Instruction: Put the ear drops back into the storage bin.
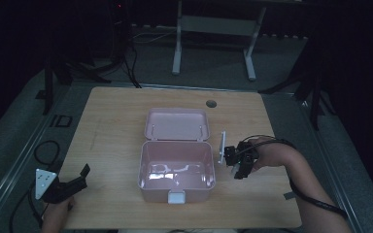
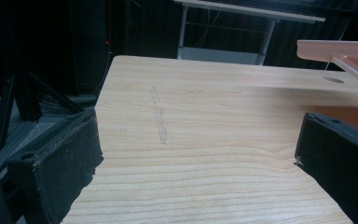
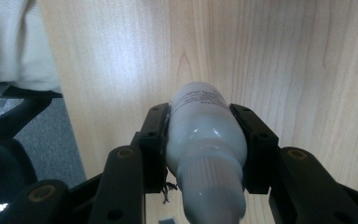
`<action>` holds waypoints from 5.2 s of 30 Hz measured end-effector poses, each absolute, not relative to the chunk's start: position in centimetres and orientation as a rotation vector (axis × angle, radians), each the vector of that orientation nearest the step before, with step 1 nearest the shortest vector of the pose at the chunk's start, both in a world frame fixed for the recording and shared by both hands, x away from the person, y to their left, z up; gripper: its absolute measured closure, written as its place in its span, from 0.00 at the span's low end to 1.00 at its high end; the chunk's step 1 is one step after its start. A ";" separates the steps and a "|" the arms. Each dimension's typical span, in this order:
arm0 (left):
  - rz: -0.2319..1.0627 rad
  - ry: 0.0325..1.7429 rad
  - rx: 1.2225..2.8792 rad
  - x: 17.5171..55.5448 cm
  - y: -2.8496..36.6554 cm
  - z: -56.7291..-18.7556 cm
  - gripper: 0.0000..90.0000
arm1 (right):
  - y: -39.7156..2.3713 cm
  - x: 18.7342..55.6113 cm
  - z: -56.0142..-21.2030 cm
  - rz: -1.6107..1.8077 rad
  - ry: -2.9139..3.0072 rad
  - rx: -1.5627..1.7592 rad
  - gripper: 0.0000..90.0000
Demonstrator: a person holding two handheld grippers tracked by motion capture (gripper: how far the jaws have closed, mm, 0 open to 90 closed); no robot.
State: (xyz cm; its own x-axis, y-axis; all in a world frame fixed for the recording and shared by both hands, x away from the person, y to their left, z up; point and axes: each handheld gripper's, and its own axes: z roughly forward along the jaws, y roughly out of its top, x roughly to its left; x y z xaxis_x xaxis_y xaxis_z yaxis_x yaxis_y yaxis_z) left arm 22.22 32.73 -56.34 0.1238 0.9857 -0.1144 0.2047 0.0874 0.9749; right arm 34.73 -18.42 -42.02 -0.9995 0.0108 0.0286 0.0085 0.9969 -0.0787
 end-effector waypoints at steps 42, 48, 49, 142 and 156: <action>0.930 1.296 1.335 22.2 32.7 -56.3 0.01 | -10.6 33.1 -35.3 0.077 -3.138 0.087 0.66; 0.928 1.295 1.335 22.2 32.8 -56.3 0.00 | -9.1 33.2 -36.0 0.074 -3.123 0.129 0.66; 0.927 1.294 1.335 22.2 32.8 -56.3 0.01 | -8.9 33.3 -36.2 0.082 -3.122 0.131 0.66; 0.920 1.300 1.346 22.3 32.8 -56.3 0.01 | -6.0 33.9 -43.1 0.113 -3.138 0.308 0.62; 0.921 1.300 1.346 22.3 32.8 -56.3 0.00 | -8.7 33.7 -37.5 -0.093 -3.237 0.238 0.49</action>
State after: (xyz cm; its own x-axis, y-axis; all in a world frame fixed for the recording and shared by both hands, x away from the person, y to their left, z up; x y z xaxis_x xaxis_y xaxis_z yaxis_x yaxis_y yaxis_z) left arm 22.31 32.79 -56.31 0.1291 0.9847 -0.1168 0.2159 0.0871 0.9725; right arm 33.73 -8.69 -37.51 -0.9837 -0.1428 -0.1092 -0.1488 0.9877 0.0490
